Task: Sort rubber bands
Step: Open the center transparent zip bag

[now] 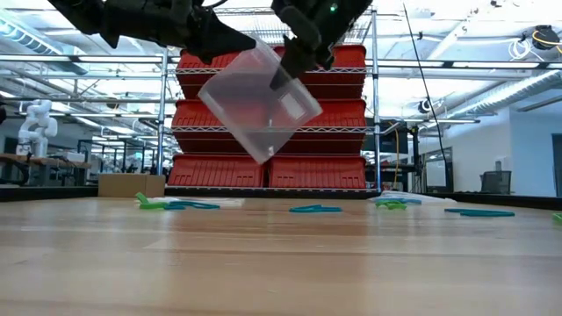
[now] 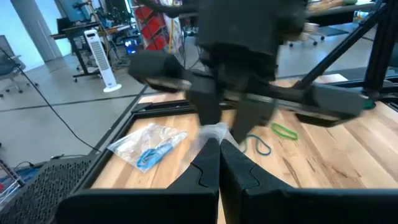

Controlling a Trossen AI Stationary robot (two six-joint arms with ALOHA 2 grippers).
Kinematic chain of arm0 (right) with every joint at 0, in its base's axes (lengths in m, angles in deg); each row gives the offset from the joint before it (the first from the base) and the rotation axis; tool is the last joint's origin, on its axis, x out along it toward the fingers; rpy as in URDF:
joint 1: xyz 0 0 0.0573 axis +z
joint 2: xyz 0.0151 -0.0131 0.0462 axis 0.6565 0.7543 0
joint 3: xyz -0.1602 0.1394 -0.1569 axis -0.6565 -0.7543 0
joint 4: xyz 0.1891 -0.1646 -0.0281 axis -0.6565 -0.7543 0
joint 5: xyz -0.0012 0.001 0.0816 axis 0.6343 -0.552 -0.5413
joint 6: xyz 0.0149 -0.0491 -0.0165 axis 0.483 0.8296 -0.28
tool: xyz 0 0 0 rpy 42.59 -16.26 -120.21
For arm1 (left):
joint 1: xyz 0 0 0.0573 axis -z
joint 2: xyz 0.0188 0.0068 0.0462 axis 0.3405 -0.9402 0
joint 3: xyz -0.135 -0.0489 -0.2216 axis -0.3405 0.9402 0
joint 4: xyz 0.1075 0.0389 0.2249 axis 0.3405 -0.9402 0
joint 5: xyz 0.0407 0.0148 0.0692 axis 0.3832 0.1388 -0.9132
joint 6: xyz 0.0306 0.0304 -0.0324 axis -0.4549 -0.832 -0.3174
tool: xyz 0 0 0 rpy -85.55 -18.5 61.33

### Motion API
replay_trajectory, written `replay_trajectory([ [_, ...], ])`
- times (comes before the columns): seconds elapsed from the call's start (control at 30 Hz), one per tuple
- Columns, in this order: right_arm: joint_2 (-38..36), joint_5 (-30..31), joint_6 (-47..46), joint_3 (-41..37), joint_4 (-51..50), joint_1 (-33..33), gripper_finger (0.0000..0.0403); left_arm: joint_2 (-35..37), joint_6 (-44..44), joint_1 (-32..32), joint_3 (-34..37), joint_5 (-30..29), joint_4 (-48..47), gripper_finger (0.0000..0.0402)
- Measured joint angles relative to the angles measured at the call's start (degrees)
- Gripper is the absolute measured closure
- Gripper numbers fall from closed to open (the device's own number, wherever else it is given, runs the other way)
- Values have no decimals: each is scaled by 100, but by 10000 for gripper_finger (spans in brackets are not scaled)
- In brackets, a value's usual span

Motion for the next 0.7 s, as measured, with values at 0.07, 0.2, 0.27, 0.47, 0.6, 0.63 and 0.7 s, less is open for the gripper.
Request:
replay_trajectory([
  [0.07,-11,251,-71,0,36,2,403,0,0,45,0,0,-9,401],
  [0.2,-53,269,79,-43,435,6,403,0,-3,123,0,2,-28,401],
  [0.27,-59,256,239,-138,572,40,403,0,-5,152,0,0,-48,401],
  [0.47,-54,-111,270,-655,1285,66,403,0,-11,198,0,-88,-33,401],
  [0.6,-55,-205,270,-1035,2183,66,403,-73,-7,230,0,-160,57,401],
  [0.63,-56,-194,270,-1132,2386,66,403,-100,-7,252,0,-192,68,401],
  [0.7,-50,-188,258,-1290,2758,66,403,-168,-13,296,0,-317,143,401],
])
